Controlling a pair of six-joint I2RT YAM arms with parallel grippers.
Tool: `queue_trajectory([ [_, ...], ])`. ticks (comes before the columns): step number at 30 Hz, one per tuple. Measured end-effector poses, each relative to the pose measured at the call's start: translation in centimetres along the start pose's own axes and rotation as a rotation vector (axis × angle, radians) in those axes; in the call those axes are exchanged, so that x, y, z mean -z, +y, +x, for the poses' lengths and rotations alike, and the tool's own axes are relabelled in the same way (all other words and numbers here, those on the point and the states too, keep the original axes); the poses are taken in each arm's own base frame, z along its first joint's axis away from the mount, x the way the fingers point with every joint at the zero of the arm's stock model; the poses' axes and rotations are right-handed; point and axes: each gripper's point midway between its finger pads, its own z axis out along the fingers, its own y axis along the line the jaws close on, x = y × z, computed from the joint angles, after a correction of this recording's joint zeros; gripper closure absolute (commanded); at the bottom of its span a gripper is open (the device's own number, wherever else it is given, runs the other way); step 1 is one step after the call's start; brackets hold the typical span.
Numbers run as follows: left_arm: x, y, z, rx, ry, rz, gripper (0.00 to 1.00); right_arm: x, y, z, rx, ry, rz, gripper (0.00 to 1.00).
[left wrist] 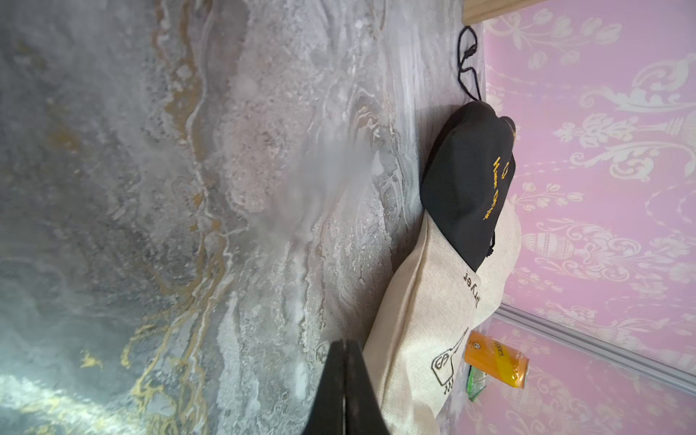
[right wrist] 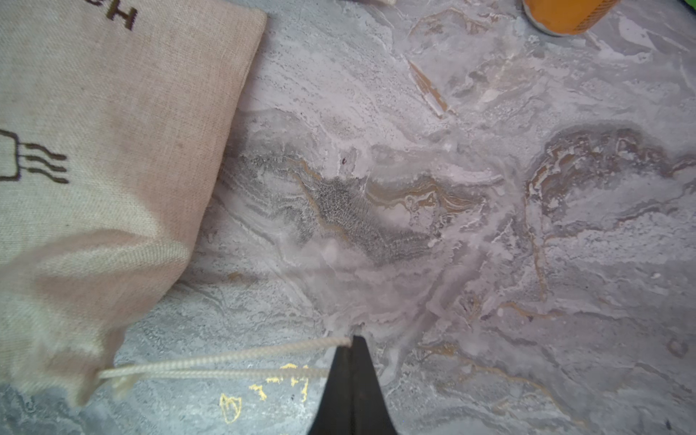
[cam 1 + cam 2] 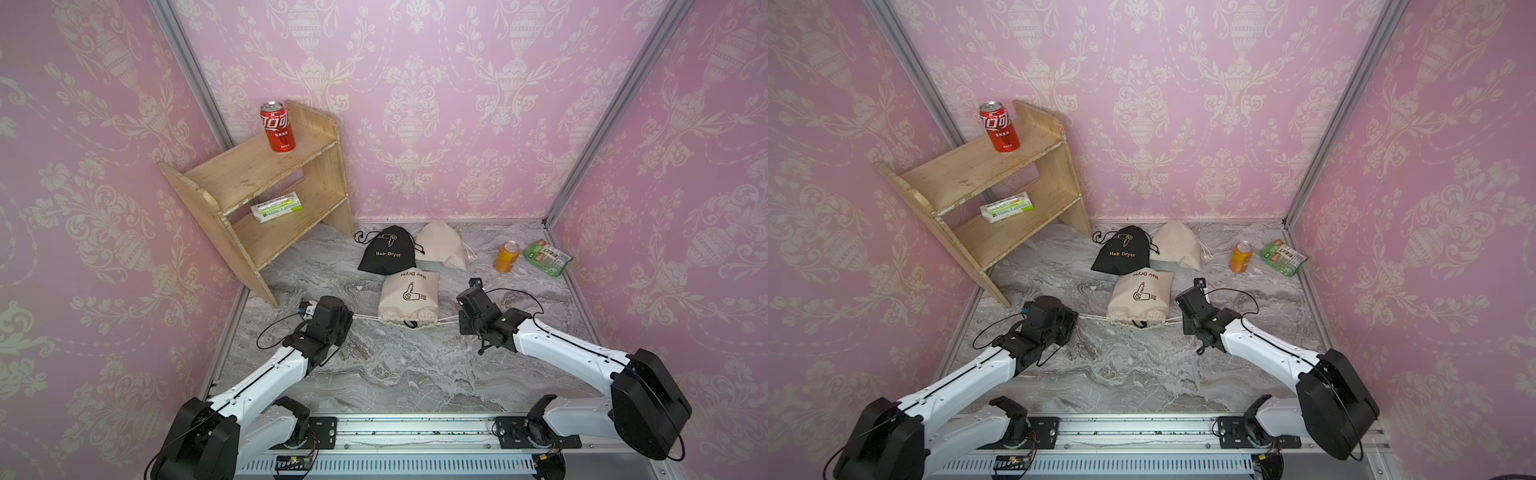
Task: Pack away hair dryers
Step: Pull the drawstrings on both sides of the drawstring bag.
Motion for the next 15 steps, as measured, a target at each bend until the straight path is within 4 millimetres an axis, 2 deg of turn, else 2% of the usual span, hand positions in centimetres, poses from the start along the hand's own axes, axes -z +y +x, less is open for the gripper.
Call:
queue_trajectory([
  [8,0.1,-4.3,-0.3,-0.497,0.058,-0.056,1.0,0.0,0.0,0.0,0.006,-0.001,0.0,1.0],
  [11,0.4,-4.1,0.0,-0.644,0.09,-0.071,1.0,0.0,0.0,0.0,0.006,-0.001,0.0,1.0],
  [15,0.2,-2.8,0.9,-0.786,0.167,-0.105,1.0,0.0,-0.1,0.0,0.006,-0.002,0.004,1.0],
])
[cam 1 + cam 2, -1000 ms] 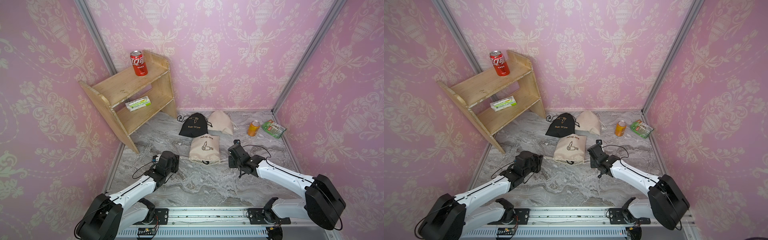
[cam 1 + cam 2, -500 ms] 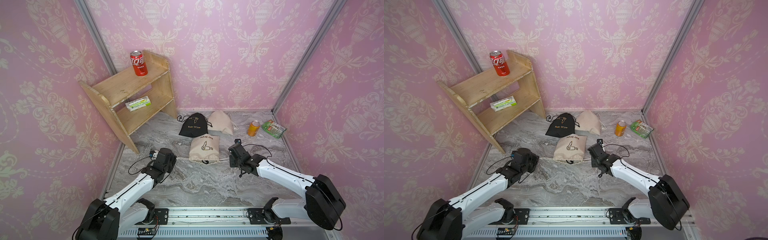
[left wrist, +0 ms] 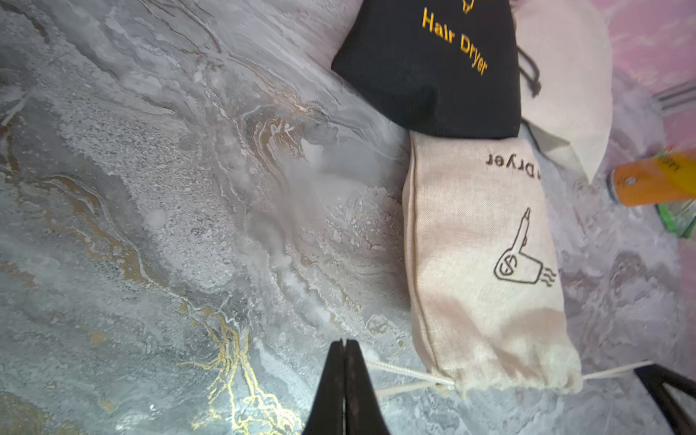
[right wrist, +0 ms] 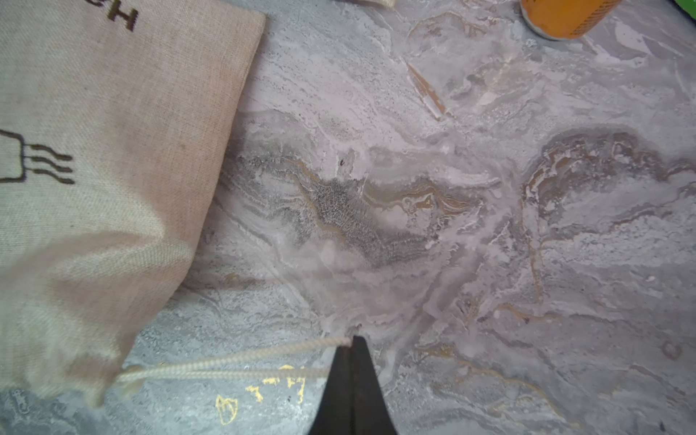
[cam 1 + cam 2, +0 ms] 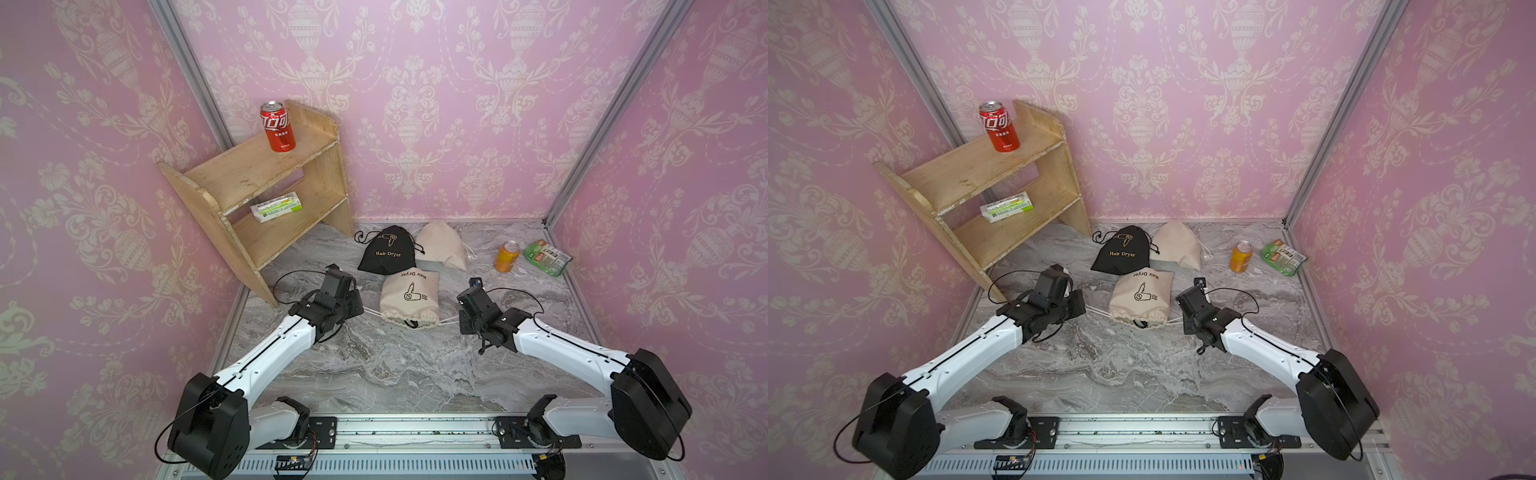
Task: Pack away hair dryers
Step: Pull the drawstrings on both sides of the drawstring bag.
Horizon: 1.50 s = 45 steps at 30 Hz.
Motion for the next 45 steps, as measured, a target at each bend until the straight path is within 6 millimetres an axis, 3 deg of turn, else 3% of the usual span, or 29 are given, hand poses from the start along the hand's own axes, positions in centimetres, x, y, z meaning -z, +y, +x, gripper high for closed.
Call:
queue_trajectory([
  [11,0.2,1.5,1.3,-0.237,0.063,-0.093,1.0,-0.2,-0.1,-0.7,0.009,0.003,0.029,1.0],
  [18,1.1,3.2,0.2,-0.272,0.032,-0.216,1.0,-1.1,-0.6,-0.5,0.028,0.04,0.089,1.0],
  [32,3.1,5.2,-2.7,-0.257,-0.055,-0.348,1.0,-1.2,-5.7,-1.7,-0.114,0.059,0.199,1.0],
  [37,3.7,4.9,-4.2,-0.231,-0.088,-0.339,1.0,-0.4,-7.5,-2.7,-0.187,0.03,0.201,1.0],
  [42,4.8,3.4,-6.0,-0.218,-0.125,-0.301,1.0,0.6,-7.7,-3.4,-0.203,0.01,0.184,1.0],
  [45,5.9,2.2,-7.8,-0.212,-0.158,-0.282,1.0,1.5,-7.7,-4.9,-0.21,-0.01,0.179,1.0],
])
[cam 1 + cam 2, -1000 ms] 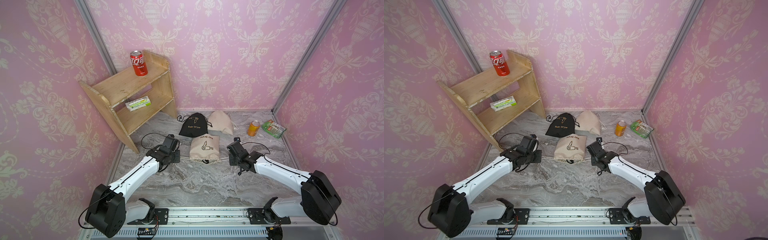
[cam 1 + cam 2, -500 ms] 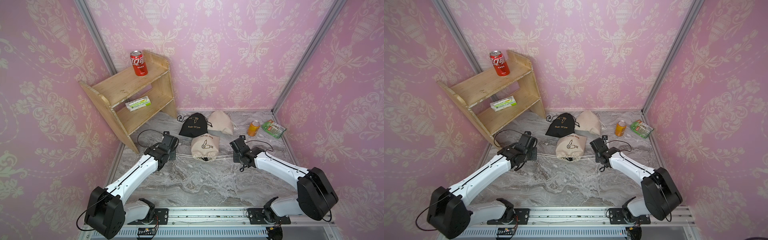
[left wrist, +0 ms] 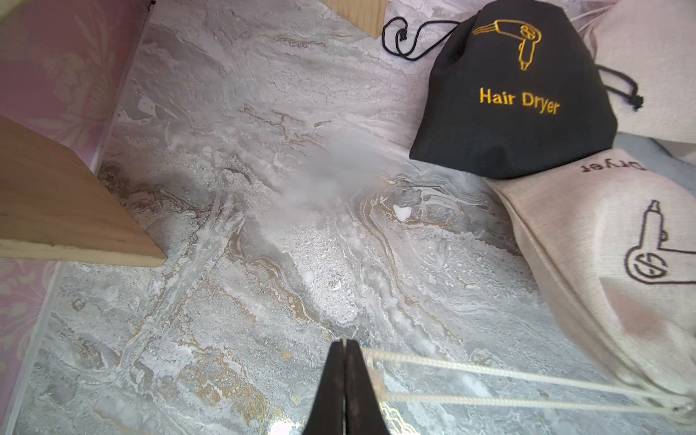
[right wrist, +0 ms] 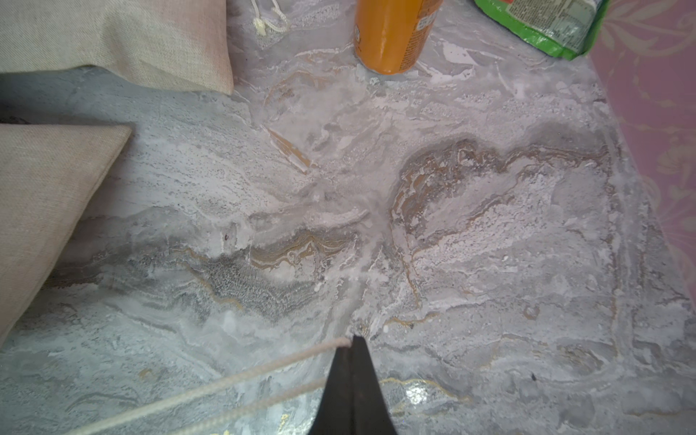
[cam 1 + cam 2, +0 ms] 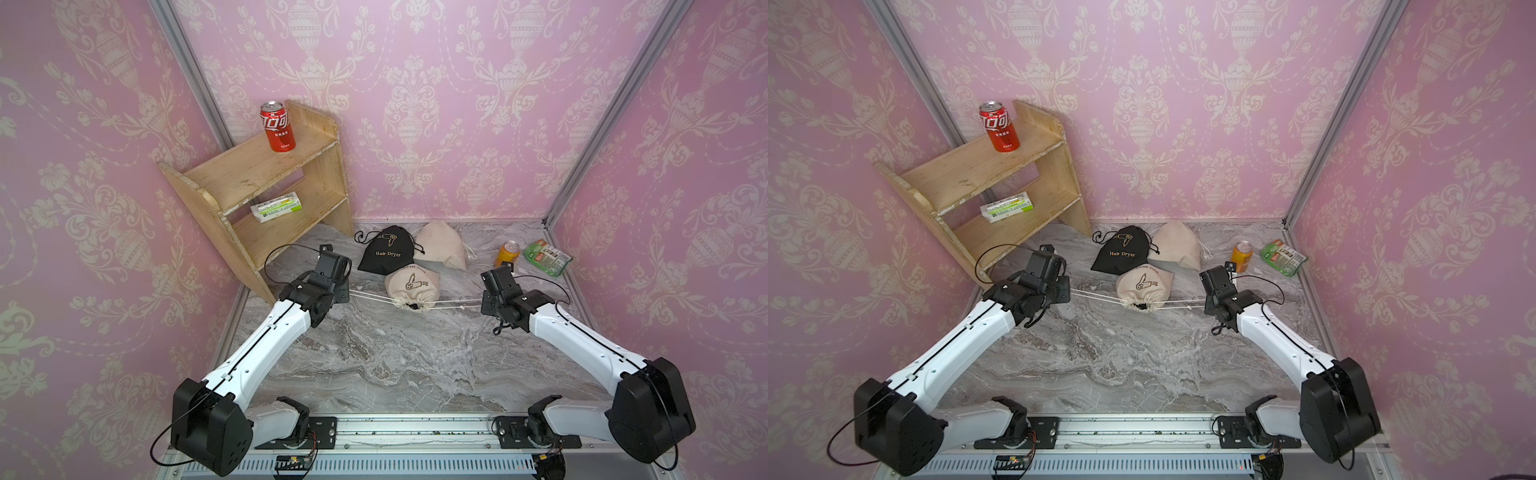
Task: Pack away hair dryers
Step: Pull the drawstrings on both sides of the drawstring bag.
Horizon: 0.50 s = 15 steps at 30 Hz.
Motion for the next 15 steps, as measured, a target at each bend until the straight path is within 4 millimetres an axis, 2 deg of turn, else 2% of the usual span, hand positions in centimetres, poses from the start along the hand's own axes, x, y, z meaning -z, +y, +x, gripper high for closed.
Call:
queue_trajectory([
  [10,5.6,-1.3,-8.5,0.007,-0.168,0.061,1.0,5.6,0.1,-9.4,-0.045,-0.186,-0.041,1.0],
  [15,6.8,-1.8,-10.6,-0.023,-0.196,0.074,1.0,7.9,-0.7,-12.9,-0.066,-0.261,-0.05,1.0],
])
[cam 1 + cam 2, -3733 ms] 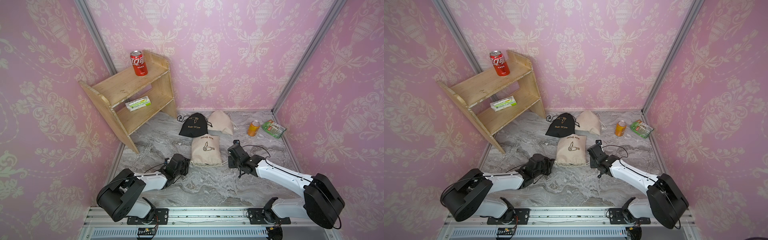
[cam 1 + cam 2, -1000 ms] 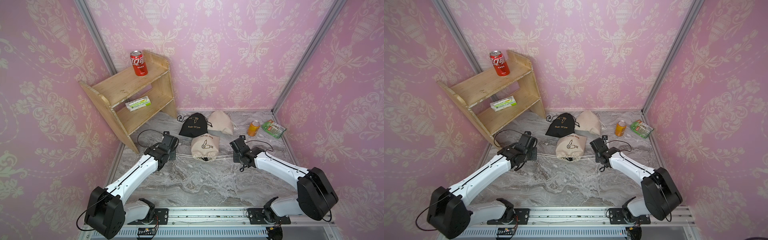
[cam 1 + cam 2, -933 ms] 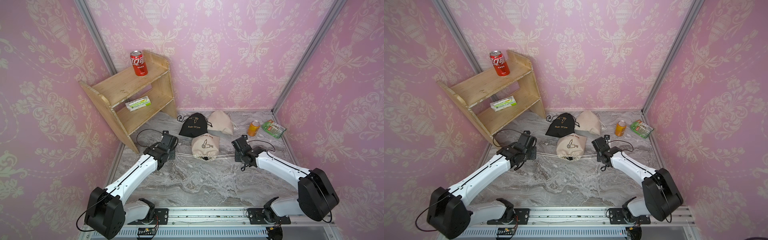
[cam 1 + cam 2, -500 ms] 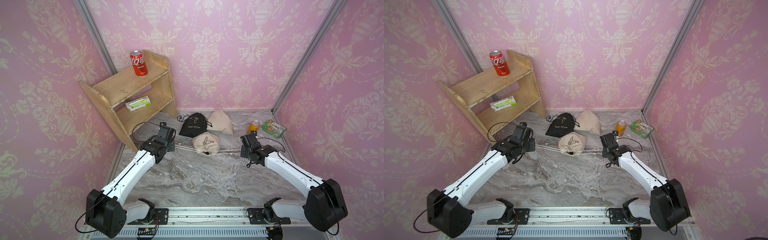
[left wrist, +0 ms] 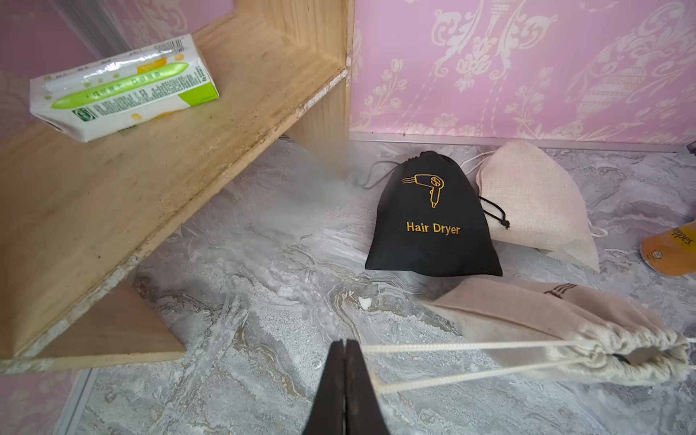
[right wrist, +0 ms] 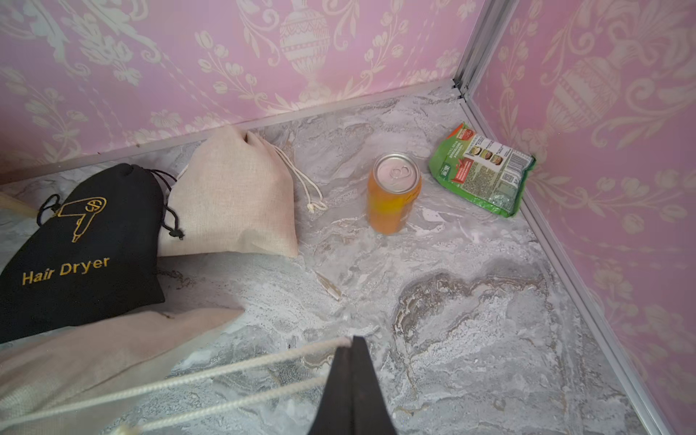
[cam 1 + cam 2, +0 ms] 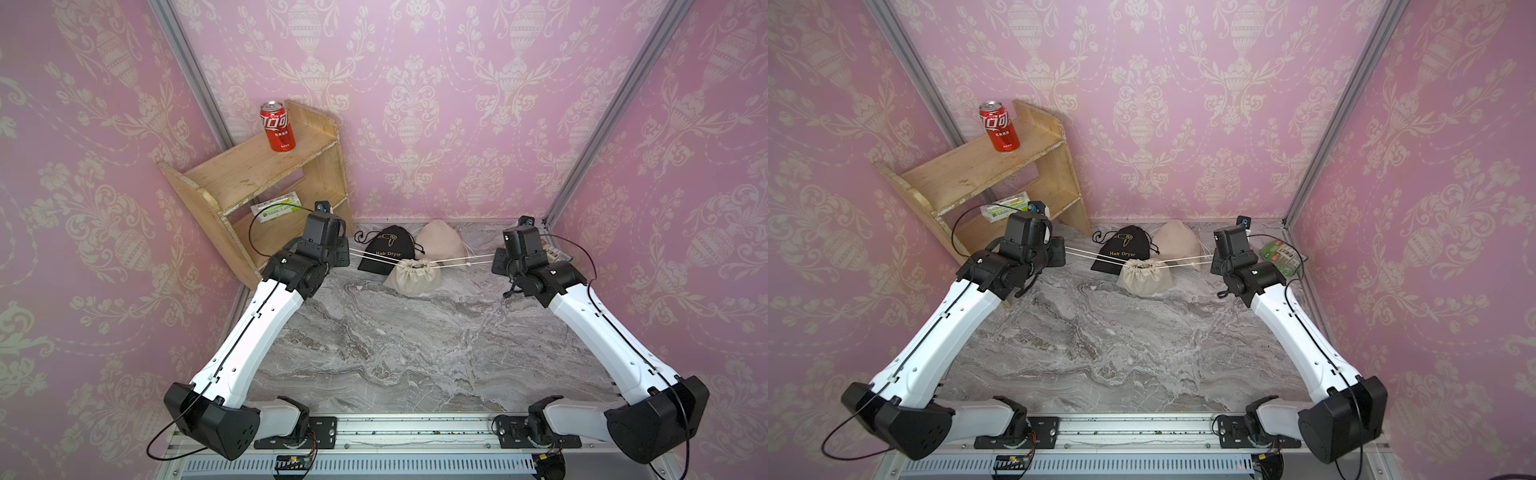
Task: Pack away hair dryers
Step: Pull the drawstrings on both sides of the drawstring bag.
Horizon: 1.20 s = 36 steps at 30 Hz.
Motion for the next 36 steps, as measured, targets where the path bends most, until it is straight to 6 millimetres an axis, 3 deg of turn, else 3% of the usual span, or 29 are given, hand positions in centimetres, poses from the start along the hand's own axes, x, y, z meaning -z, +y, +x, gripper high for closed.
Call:
queue_trajectory([
  [8,0.2,0.1,0.2,-0.047,0.019,-0.005,1.0,-0.6,-2.4,-0.4,-0.018,0.024,0.037,1.0],
  [14,-0.3,0.2,0.9,-0.066,0.038,-0.01,1.0,-1.6,-3.6,1.0,-0.036,0.075,0.041,1.0],
  [24,-2.9,-0.1,2.6,-0.153,0.109,-0.036,1.0,-2.7,-4.7,1.8,-0.061,0.11,0.047,1.0],
  [36,-6.3,1.1,3.7,-0.251,0.17,-0.107,1.0,-5.6,-5.2,3.1,-0.085,0.184,0.047,1.0],
])
